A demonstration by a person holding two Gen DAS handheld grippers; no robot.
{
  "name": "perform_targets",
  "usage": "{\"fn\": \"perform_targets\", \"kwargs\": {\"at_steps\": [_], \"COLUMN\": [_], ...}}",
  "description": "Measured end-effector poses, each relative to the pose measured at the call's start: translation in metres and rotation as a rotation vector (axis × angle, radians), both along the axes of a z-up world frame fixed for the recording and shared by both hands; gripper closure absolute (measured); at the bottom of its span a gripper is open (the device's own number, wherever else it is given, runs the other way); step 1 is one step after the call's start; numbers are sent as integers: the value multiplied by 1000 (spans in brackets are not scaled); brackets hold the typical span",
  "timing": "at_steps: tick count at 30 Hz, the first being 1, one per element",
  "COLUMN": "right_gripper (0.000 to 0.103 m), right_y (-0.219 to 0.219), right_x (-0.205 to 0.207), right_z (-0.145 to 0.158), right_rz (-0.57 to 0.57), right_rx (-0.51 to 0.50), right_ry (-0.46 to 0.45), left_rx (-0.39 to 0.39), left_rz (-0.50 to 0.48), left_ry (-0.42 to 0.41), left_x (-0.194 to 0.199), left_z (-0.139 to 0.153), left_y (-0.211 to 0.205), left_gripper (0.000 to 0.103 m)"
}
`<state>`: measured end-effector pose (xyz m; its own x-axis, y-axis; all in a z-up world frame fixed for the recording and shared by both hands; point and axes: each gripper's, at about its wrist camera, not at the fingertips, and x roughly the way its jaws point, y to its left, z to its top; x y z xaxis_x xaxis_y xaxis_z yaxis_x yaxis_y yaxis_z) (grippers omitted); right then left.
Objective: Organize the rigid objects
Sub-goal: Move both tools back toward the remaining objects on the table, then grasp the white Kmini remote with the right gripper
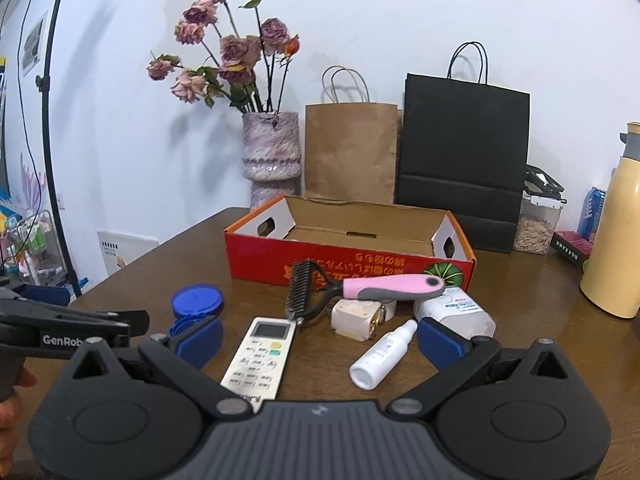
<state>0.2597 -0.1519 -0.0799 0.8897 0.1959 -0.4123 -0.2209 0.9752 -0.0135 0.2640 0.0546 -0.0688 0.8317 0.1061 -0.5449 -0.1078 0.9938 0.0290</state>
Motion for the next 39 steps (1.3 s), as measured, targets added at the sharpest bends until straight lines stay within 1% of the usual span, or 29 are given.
{"fn": "perform_targets", "kwargs": {"at_steps": [7, 15, 27, 30, 33, 35, 37, 39], "right_gripper": [0, 0, 0, 2, 7, 8, 13, 16], "right_y": [10, 17, 31, 37, 43, 48, 52, 55], "right_x": [2, 15, 44, 53, 61, 66, 72, 78], "right_z": [-6, -20, -44, -50, -55, -58, -61, -64], "right_rz": [6, 11, 16, 21, 30, 38, 40, 42], "right_rx": [-5, 3, -26, -40, -49, -57, -67, -69], "right_ry": [22, 71, 141, 165, 191, 203, 214, 228], "left_rx": [0, 16, 8, 18, 15, 12, 9, 5], "left_rz": [-15, -35, -8, 11, 17, 21, 24, 30], "left_ry": [3, 2, 17, 16, 22, 20, 20, 22], "left_x": [3, 12, 25, 27, 27, 27, 28, 29], "left_z": [-8, -22, -34, -36, -37, -37, -37, -37], "left_y": [10, 14, 28, 30, 32, 32, 33, 34], "left_gripper": [0, 0, 0, 0, 0, 0, 0, 0]}}
